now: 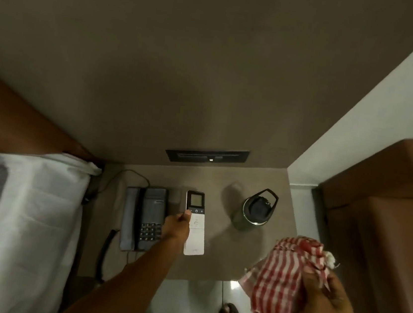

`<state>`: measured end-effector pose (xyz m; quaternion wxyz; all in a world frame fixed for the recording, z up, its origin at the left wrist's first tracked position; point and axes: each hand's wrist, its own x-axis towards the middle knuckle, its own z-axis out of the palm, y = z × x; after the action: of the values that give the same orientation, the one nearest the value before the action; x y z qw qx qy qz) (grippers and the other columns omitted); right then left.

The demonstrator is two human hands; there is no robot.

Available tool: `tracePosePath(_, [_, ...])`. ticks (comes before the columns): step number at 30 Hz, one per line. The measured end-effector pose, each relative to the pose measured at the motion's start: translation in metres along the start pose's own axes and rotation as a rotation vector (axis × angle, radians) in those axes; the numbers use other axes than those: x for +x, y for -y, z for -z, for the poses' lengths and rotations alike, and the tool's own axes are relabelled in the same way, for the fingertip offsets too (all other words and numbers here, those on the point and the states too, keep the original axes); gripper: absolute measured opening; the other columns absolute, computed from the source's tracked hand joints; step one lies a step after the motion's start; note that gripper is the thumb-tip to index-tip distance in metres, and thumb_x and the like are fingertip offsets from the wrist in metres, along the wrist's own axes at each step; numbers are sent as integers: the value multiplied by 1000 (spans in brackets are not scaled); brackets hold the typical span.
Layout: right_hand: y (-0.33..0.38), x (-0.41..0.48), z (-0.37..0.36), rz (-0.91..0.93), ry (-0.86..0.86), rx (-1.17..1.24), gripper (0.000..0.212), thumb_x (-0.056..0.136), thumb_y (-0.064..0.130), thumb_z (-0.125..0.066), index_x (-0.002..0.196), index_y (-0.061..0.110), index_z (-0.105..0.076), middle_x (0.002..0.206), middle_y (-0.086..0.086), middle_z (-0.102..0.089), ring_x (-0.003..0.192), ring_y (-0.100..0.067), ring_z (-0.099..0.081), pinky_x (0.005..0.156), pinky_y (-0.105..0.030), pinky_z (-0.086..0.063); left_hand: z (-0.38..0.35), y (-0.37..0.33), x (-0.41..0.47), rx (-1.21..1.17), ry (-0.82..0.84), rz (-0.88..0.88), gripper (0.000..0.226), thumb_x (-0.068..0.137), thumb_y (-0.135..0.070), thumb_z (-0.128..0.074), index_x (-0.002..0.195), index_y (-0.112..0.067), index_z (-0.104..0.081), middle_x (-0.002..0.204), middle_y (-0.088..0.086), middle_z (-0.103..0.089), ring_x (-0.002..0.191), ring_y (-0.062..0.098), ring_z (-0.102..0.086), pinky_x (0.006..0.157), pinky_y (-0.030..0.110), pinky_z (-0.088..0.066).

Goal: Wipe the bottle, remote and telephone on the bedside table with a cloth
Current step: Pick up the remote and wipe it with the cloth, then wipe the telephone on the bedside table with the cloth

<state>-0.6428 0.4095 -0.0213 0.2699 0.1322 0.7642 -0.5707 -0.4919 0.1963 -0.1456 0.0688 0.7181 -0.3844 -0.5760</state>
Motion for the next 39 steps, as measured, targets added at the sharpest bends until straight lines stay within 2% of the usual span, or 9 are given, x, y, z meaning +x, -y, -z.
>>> tracePosePath(2, [-22, 20, -6, -31, -26, 20, 19, 79, 21, -73, 86, 38, -73, 99, 6, -72, 96, -25, -67, 90, -55, -49, -15, 19, 33, -14, -27, 31, 35, 98, -29, -59, 100, 3, -73, 108, 28, -73, 96, 43, -70, 88, 55, -58])
tracePosePath(7, [-46, 42, -17, -76, -16, 49, 14, 81, 25, -70, 87, 38, -71, 102, 7, -71, 96, -25, -65, 86, -54, -50, -39, 43, 77, 50, -46, 18, 31, 98, -33, -59, 102, -6, -74, 105, 22, -75, 95, 41, -71, 87, 49, -57])
tracePosePath(13, [-41, 44, -24, -116, 8, 88, 31, 85, 27, -62, 116, 27, -63, 116, 2, -67, 104, -28, -62, 90, -56, -48, -52, 53, 94, 61, -68, -1, 31, 98, -34, -58, 107, -10, -75, 109, 18, -75, 98, 38, -70, 93, 51, -57])
tracePosePath(16, [-37, 43, -27, -121, 1, 92, 30, 87, 26, -61, 117, 27, -63, 114, 2, -67, 104, -27, -62, 90, -56, -48, -53, 52, 93, 136, -149, -20, 31, 98, -36, -57, 108, -14, -75, 111, 16, -75, 96, 34, -68, 87, 40, -57])
tracePosePath(24, [-34, 33, -33, -164, -26, 84, 11, 86, 24, -64, 91, 33, -68, 99, 10, -69, 96, -23, -64, 85, -51, -51, -47, 49, 84, 244, -184, -31, 35, 98, -43, -55, 103, -14, -73, 112, 16, -74, 99, 34, -68, 82, 39, -56])
tracePosePath(28, [-35, 14, -44, -172, -36, 76, 19, 87, 18, -63, 102, 29, -68, 102, 8, -69, 101, -24, -63, 89, -52, -48, -36, 43, 76, 290, -95, -31, 35, 99, -43, -52, 100, -13, -70, 116, 19, -72, 105, 37, -67, 90, 42, -56])
tracePosePath(32, [-42, -16, -66, -215, -13, 118, 34, 88, 13, -61, 120, 23, -63, 117, -3, -64, 108, -29, -59, 96, -52, -44, -1, 40, 52, 423, -38, -330, 29, 102, -25, -49, 117, -13, -71, 122, 16, -70, 108, 32, -66, 84, 26, -47])
tracePosePath(35, [-52, -42, -88, -214, 65, 102, 35, 89, 10, -59, 122, 23, -61, 117, -10, -62, 107, -30, -57, 100, -52, -40, 60, 48, 37, 471, -72, -714, 32, 102, -20, -48, 128, -16, -65, 125, 8, -66, 105, 21, -65, 90, 29, -53])
tracePosePath(39, [-69, -72, -132, -156, 138, 6, 42, 88, 3, -60, 127, 20, -59, 114, -11, -65, 110, -31, -59, 101, -55, -41, 167, 52, 49, 684, -349, -1092, 41, 97, -23, -38, 128, -12, -63, 127, 14, -66, 109, 26, -65, 90, 34, -56])
